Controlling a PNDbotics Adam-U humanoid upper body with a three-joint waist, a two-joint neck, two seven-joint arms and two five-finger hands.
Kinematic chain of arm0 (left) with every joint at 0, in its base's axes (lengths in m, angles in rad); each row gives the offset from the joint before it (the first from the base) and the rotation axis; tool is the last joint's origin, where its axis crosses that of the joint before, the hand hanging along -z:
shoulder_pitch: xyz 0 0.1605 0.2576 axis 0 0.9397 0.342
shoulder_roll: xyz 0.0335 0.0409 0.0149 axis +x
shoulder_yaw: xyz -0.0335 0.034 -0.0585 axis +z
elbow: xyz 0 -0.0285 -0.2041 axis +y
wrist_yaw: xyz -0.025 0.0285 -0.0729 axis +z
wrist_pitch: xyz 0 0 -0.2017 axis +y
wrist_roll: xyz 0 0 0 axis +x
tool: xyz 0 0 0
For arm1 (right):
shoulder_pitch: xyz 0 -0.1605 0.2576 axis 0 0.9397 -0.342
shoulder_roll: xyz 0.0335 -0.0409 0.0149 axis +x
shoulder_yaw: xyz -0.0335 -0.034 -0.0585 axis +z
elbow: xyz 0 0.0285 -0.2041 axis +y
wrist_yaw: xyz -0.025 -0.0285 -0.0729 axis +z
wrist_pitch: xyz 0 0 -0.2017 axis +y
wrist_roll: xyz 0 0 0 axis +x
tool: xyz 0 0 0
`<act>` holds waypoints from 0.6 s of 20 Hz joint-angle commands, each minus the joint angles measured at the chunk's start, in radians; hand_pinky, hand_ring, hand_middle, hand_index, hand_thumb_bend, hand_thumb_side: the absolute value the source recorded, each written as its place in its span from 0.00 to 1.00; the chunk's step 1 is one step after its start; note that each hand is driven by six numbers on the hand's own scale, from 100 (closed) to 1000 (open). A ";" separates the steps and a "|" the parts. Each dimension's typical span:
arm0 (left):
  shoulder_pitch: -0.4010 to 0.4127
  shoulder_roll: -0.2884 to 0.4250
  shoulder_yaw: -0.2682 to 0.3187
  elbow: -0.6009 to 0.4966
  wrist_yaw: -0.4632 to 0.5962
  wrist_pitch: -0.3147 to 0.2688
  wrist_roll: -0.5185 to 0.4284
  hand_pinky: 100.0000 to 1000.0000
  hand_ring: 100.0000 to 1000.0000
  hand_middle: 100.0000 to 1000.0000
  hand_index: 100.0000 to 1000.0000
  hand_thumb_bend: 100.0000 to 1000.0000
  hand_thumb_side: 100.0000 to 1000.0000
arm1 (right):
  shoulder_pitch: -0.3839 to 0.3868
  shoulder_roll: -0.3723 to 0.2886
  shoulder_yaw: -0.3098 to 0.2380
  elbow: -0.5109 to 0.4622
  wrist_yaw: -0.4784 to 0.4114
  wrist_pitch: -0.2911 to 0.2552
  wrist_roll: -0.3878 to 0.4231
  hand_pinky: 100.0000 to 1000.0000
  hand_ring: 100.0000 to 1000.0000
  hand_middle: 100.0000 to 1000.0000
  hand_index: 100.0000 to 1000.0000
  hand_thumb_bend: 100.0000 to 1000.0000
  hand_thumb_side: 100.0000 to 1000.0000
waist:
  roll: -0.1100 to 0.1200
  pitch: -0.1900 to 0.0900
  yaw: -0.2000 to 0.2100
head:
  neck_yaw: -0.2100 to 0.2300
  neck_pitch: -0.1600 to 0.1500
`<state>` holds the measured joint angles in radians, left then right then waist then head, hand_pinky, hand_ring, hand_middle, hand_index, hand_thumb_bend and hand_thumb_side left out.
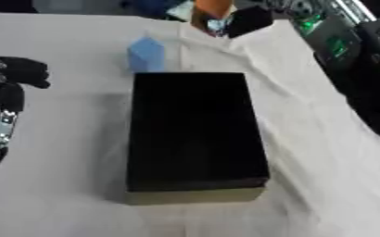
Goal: Pick up objects on the table and place them in the box.
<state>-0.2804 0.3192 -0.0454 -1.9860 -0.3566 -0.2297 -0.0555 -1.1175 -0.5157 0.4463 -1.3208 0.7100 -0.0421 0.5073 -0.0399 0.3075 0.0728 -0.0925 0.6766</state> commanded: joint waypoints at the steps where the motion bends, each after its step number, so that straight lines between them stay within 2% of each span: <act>1: -0.008 0.024 0.008 -0.014 -0.001 -0.002 0.003 0.74 0.59 0.66 0.69 0.00 0.96 | 0.004 -0.052 0.055 -0.092 -0.052 -0.036 0.042 0.77 0.73 0.53 0.76 0.00 0.76 | 0.006 -0.026 -0.006 | 0.009 0.008; 5: -0.008 0.024 0.009 -0.014 -0.001 -0.001 0.005 0.74 0.59 0.66 0.69 0.00 0.96 | 0.023 -0.081 0.078 -0.186 -0.110 -0.007 0.084 0.76 0.71 0.54 0.77 0.00 0.78 | 0.007 -0.026 -0.012 | 0.011 0.007; 12: -0.004 0.021 0.008 -0.014 0.000 0.001 0.004 0.74 0.59 0.66 0.69 0.00 0.96 | 0.133 -0.091 0.120 -0.332 -0.209 0.088 0.155 0.75 0.71 0.55 0.77 0.00 0.80 | 0.010 -0.034 -0.018 | 0.007 0.015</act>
<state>-0.2797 0.3193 -0.0451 -1.9860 -0.3566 -0.2289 -0.0518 -0.9703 -0.5769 0.5706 -1.6150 0.5230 0.0304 0.6530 -0.0329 0.2962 0.0551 -0.0827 0.6855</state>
